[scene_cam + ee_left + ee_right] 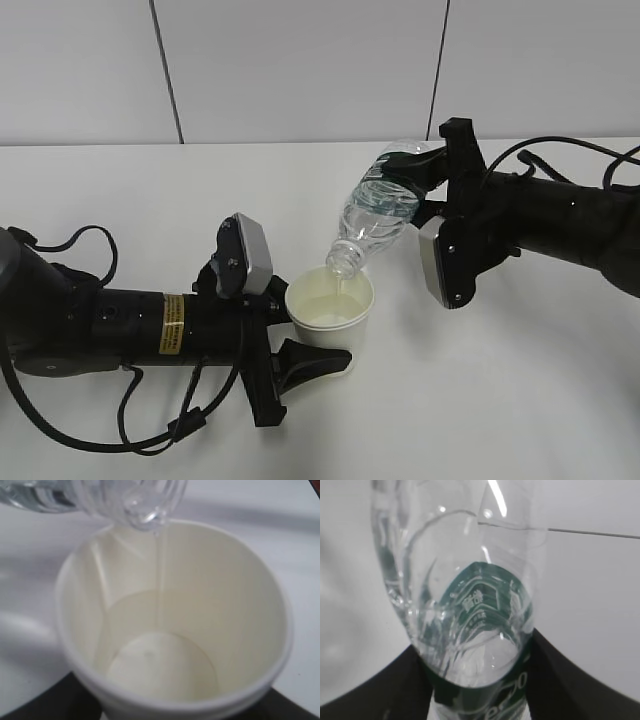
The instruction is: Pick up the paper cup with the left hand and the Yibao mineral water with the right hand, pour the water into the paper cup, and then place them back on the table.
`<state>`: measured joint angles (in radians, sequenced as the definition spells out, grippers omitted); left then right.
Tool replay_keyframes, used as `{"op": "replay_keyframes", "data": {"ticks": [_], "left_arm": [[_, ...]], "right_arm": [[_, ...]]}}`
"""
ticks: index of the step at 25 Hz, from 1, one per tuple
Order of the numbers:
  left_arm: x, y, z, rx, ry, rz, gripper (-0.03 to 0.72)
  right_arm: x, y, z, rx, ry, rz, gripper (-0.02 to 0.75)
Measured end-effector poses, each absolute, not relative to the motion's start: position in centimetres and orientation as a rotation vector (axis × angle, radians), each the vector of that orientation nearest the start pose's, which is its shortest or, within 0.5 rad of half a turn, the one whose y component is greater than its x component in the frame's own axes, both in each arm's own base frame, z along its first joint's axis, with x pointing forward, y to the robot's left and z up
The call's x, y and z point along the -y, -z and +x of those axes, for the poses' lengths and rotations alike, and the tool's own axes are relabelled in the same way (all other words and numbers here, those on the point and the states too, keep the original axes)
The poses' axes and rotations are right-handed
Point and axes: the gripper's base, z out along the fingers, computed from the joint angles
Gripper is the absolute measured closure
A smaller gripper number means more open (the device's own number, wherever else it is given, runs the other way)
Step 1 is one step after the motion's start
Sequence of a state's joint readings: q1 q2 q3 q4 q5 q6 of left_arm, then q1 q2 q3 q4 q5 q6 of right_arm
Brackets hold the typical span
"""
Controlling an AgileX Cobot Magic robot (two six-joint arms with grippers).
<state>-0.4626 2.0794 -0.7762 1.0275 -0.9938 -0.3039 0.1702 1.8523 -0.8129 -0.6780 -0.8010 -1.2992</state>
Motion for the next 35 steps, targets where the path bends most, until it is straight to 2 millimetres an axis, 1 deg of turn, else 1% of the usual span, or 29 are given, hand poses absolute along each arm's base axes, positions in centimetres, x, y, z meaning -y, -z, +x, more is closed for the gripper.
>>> {"op": "replay_keyframes", "data": {"ticks": [35], "left_arm": [[20.71,-9.04,26.90,-1.587,0.858,1.286,0.257]], "right_arm": [[-10.05,-17.00,34.53,-0.685,0.771,-1.755,0.365]]}}
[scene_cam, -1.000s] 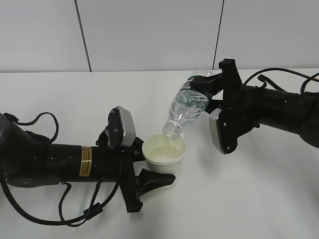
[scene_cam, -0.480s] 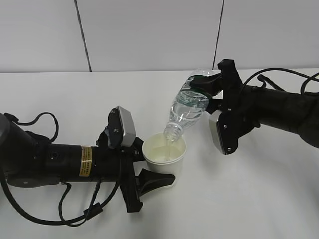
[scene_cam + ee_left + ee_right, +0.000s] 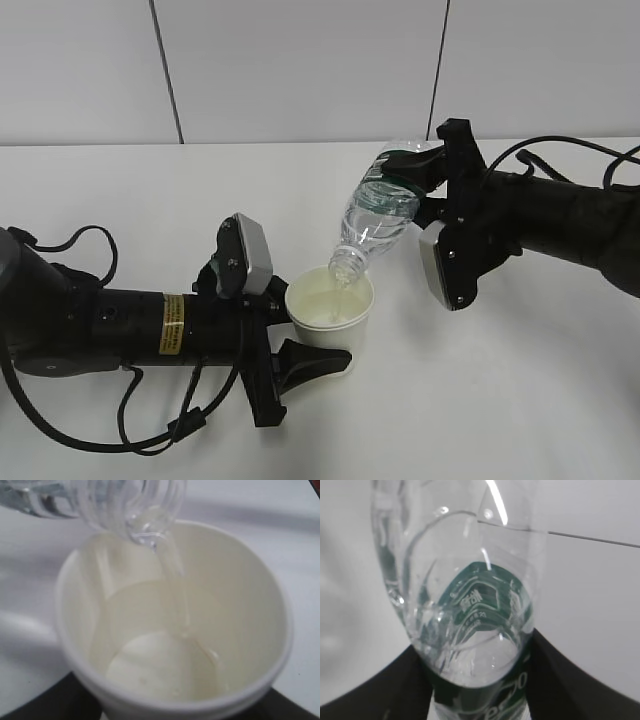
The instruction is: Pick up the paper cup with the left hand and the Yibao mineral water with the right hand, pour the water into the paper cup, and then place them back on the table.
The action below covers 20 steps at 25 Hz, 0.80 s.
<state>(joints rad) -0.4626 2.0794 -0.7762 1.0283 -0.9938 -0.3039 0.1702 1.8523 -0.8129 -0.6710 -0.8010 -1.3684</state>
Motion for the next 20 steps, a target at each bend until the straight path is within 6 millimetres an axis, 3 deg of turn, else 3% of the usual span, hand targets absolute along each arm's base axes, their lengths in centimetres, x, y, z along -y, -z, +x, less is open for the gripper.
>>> {"op": "replay_keyframes", "data": {"ticks": [20], "left_arm": [[20.67,-9.13,27.18,-1.603,0.848,1.243,0.257]], "right_arm": [[-9.77,-17.21,34.79,-0.857,0.684,-1.633,0.365]]}}
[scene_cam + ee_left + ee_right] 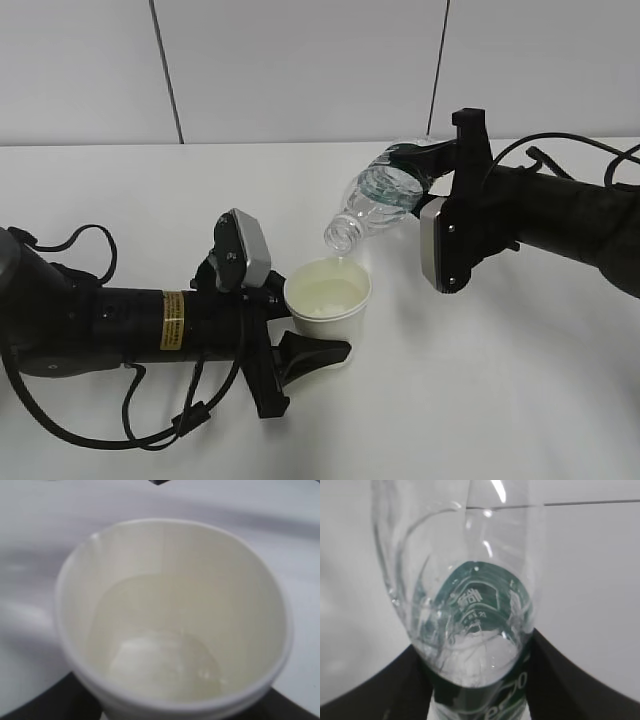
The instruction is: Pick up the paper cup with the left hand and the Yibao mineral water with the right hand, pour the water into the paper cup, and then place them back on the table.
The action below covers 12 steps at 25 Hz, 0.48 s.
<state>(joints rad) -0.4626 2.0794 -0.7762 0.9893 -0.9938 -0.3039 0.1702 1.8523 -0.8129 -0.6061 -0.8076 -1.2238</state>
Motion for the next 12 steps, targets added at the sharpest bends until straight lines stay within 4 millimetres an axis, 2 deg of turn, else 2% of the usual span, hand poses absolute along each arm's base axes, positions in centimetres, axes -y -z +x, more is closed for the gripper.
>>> {"op": "replay_keyframes", "data": {"ticks": [12], "left_arm": [[20.62,-9.24,27.52,-1.621,0.837,1.192,0.257]], "right_arm": [[-9.77,-17.21,34.79,-1.103,0.446,-1.439,0.366]]}}
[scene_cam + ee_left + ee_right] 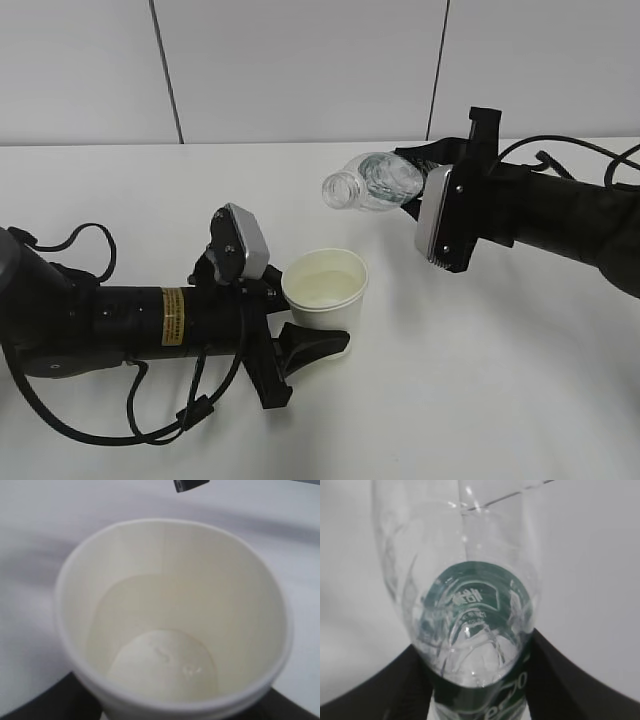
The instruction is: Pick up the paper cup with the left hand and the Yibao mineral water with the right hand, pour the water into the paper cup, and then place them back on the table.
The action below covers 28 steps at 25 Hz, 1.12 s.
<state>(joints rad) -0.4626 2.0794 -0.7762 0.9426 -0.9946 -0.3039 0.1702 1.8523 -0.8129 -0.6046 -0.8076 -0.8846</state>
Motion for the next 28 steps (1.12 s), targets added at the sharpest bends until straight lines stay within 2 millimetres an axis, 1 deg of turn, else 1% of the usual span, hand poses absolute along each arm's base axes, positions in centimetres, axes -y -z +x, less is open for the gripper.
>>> {"op": "replay_keyframes", "data": {"ticks": [8,13,24,28], "left_arm": [[20.6,-9.3,27.6,-1.628,0.832,1.174,0.257],[20.5,-9.4,28.1,-1.638,0.801,1.115,0.257],[20.1,-9.6,29.0,-1.664,0.732,1.011,0.258],[19.8,-9.3,29.4,-1.704,0.671,0.979,0.260]], "right_arm": [[-9.8,-17.2,34.8,-1.337,0.180,-1.196,0.366],[-9.8,-17.2,34.8,-1.455,0.027,-1.043,0.365],[-9.8,-17.2,34.8,-1.636,-0.253,-0.744,0.366],[-9.7,-17.2,34.8,-1.669,-0.307,-0.682,0.366]]}}
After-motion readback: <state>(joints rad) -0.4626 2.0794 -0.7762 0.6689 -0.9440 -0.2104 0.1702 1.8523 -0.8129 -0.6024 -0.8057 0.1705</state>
